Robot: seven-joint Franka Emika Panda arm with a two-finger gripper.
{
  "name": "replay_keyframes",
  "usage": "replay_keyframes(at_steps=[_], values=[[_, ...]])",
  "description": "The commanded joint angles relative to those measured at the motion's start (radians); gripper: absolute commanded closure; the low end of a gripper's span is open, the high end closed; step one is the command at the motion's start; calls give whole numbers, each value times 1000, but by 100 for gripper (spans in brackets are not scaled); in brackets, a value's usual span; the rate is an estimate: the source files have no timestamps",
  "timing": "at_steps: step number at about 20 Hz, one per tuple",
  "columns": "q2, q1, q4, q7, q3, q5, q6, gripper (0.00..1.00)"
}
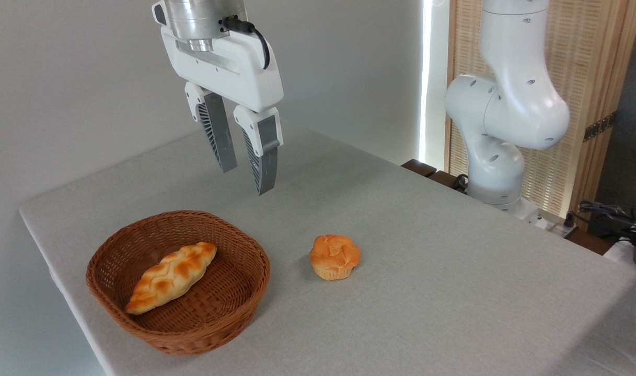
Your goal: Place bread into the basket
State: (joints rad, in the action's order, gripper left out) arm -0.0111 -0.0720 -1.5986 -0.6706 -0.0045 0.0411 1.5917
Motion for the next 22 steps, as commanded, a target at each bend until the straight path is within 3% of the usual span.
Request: replay_keyframes(at_steps=[1,11,18,22], values=[[3,-6,22,-32,12,-10,-32,0],[-7,-6,-1,-32,12,-10,-29,0],[-205,3,-311,-35,8,-10,83,0],[-326,32,-518,-72,6,-12,178,0]])
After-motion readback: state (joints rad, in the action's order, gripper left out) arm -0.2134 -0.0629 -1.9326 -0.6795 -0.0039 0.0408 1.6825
